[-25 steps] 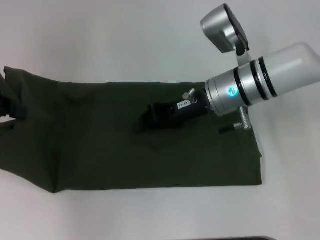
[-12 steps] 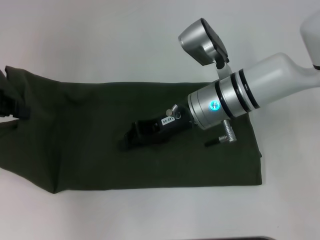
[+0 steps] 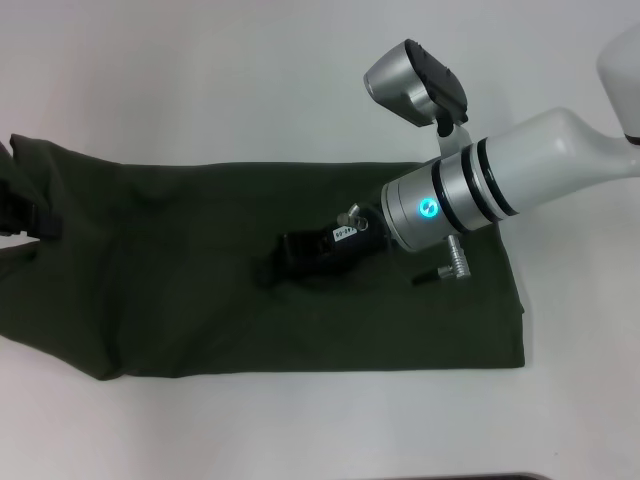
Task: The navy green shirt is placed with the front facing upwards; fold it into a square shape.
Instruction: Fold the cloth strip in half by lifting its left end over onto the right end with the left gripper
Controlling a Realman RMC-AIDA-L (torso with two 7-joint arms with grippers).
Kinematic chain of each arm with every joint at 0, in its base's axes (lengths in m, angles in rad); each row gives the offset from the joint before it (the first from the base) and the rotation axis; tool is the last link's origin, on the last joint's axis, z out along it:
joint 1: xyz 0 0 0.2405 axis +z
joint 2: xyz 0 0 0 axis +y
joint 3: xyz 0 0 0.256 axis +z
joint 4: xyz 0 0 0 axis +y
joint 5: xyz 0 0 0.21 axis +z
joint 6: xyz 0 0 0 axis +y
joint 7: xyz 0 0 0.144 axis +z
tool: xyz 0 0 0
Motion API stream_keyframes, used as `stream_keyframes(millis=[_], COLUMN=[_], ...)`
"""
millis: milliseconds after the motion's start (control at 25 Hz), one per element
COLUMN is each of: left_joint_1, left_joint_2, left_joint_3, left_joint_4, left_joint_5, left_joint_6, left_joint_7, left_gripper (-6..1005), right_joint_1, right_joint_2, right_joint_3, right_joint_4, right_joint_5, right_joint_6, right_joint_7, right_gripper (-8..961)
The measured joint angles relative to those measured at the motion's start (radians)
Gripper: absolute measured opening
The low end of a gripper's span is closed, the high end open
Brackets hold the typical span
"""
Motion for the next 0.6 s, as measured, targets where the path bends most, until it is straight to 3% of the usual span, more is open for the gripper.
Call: stream_keyframes(millis=[320,600], left_joint_1=[-0.001,-0.001], left_joint_2=[0.002,0.0], left_joint_3=[0.0,0.0], left_joint_4=[0.0,0.0], left_joint_5=[0.0,0.0], left_joint_6=[-0.002,-0.001], left_joint_7=[0.0,-0.005], left_gripper=[17,17], right_joint_1=[-0.043,-0.066], right_joint_2=[-0.011,-0.014], right_joint_3=[0.028,0.018], right_joint_4=[-0.105,-0.129], right_joint_5=[0.048,0.047], right_joint_6=[-0.189,-0.14], right_joint_7=[-0.003,0.003], right_gripper=[8,18])
